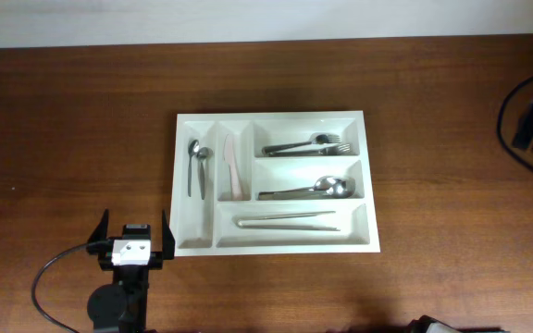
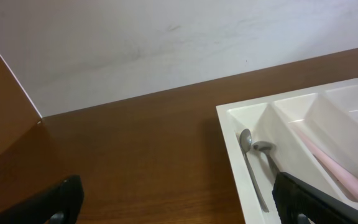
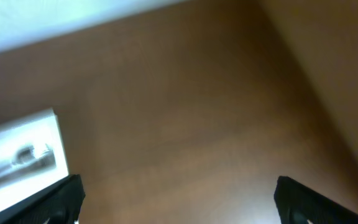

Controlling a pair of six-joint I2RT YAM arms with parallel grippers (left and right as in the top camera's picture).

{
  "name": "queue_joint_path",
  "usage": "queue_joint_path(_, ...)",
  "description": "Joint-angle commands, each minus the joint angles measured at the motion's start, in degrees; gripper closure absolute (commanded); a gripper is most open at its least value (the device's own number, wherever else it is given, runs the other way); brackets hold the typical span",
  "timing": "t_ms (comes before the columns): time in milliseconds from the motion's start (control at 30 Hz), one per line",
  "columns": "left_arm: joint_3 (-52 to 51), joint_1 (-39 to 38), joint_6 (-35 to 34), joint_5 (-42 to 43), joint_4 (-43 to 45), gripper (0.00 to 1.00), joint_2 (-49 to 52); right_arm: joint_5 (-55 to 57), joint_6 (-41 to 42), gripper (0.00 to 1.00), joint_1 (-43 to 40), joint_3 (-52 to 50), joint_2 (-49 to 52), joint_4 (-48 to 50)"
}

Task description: Pack container

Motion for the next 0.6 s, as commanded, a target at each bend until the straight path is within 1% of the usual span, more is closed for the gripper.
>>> queue_joint_path(0,-0.22,-0.22,0.26,-0.81,-0.26,0.01,-0.5,-7.34,-0.13,0.01,0.33,-5.22,-5.35,6.86)
queue_joint_path(100,-0.22,-0.22,0.26,-0.81,-0.26,0.01,-0.5,-11.78,-0.13,0.01,0.39,-12.61,-10.86,16.5)
queue_joint_path(200,-0.22,-0.22,0.24,-0.81,-0.26,0.01,-0.5,-14.91,-0.13,0.01,0.87,-20.59,-16.83,24.11)
queue_joint_path(333,-0.22,-0.22,0.24,-0.81,-0.26,0.01,-0.5,-15.13,-0.13,0.01,3.15,-31.82,-25.94,33.42)
queue_joint_path(567,-0.22,-0.22,0.26,-0.81,-0.26,0.01,-0.5,-15.1,-0.13,0.01,9.51,-47.52,-41.35,47.93)
